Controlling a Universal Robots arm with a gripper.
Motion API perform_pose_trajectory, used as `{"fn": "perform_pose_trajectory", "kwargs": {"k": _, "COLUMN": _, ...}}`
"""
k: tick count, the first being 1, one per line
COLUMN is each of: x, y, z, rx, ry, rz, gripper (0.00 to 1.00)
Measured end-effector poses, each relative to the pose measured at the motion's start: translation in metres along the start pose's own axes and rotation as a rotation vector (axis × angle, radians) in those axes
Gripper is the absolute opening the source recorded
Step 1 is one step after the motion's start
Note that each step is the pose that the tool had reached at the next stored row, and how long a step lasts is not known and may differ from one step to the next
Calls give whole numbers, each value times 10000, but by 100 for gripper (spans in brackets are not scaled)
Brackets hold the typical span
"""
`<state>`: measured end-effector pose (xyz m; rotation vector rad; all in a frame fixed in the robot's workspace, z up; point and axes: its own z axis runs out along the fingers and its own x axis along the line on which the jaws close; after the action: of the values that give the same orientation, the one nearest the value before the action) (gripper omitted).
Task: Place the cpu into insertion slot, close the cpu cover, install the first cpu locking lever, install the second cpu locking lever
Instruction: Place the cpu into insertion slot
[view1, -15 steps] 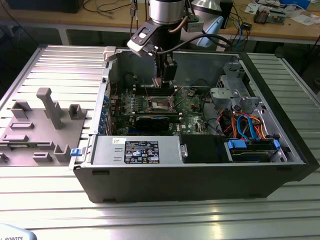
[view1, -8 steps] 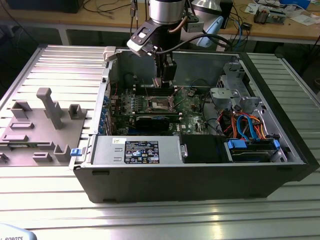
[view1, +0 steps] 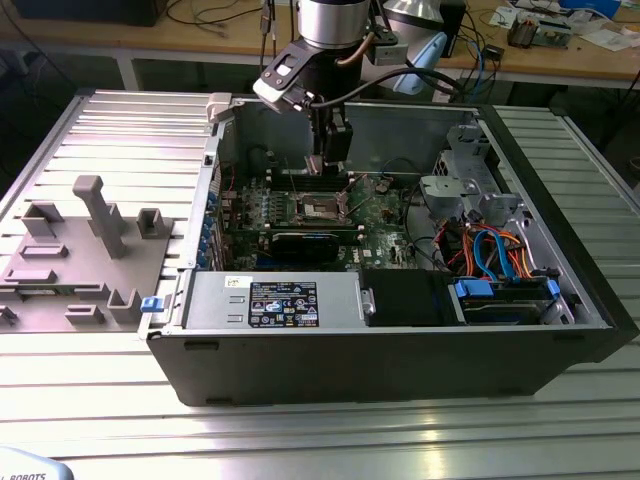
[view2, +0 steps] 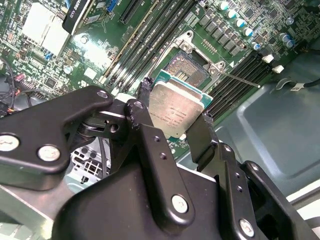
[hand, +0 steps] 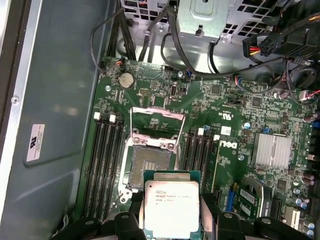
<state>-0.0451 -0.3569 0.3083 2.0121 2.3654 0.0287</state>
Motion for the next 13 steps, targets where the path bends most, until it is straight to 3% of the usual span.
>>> {"fn": "perform_pose_trajectory", "kwargs": {"k": 13, "x": 0, "y": 0, "z": 1, "rx": 4, "ry": -13, "rz": 229, "gripper": 54}}
